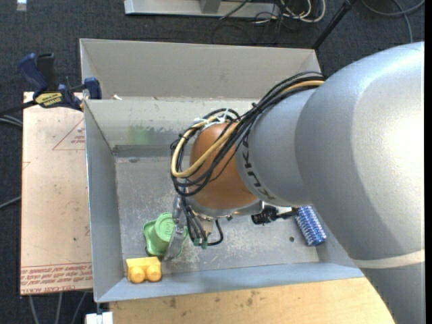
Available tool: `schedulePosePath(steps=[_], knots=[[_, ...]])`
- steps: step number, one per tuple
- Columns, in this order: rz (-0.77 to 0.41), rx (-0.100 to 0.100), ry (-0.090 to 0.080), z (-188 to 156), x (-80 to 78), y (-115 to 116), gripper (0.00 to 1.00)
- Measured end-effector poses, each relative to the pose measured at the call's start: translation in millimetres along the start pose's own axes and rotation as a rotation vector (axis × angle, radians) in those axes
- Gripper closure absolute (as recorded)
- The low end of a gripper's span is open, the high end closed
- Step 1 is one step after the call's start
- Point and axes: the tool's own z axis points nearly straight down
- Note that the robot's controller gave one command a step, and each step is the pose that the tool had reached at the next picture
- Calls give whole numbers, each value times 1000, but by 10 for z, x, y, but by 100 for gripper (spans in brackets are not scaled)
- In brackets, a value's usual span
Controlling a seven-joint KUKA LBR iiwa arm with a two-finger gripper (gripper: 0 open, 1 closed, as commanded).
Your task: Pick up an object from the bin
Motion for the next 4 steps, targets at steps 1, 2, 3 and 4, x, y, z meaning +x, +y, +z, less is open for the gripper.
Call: schedulePosePath(steps=[1, 2, 3, 4], knots=[[-7, 21, 20, -985, -43, -74, 100], [-8, 25, 27, -941, -24, -82, 0], [-153, 18, 18, -13, 180, 515, 0], [-149, 16, 14, -60, 153, 506, 100]])
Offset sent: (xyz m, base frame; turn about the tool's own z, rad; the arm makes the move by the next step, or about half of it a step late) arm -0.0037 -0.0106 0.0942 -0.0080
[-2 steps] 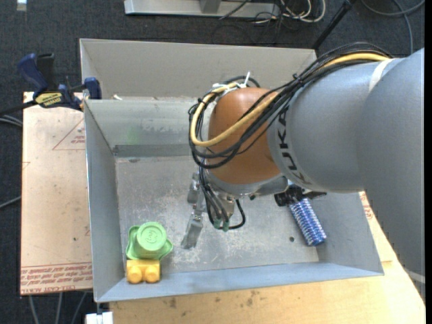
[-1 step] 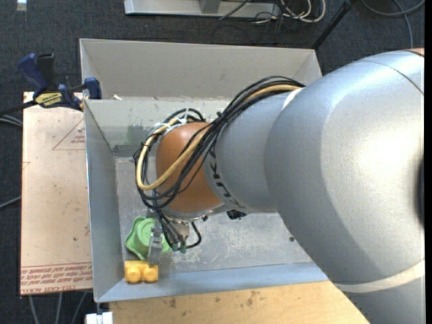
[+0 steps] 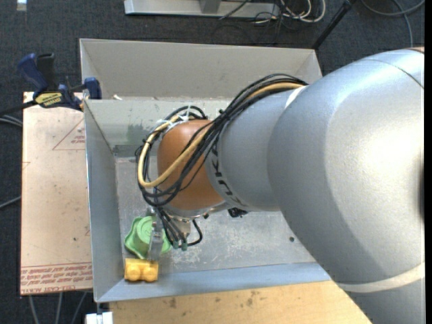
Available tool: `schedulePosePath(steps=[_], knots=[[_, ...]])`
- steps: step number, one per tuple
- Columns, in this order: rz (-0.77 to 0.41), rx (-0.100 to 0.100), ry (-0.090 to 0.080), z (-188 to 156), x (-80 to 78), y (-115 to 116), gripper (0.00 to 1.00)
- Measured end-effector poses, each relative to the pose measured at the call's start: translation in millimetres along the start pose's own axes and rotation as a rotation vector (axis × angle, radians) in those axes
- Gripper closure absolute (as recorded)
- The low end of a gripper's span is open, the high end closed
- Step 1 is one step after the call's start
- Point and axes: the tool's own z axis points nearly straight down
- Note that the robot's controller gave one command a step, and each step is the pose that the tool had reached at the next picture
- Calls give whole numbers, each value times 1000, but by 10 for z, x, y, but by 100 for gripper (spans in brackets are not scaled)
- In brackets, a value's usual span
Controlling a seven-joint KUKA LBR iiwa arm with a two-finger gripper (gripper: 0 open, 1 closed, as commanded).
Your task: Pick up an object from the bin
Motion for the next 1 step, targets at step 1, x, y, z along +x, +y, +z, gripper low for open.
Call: schedulePosePath(steps=[1], knots=[[-38, 0, 8, -1106, -186, 310, 100]])
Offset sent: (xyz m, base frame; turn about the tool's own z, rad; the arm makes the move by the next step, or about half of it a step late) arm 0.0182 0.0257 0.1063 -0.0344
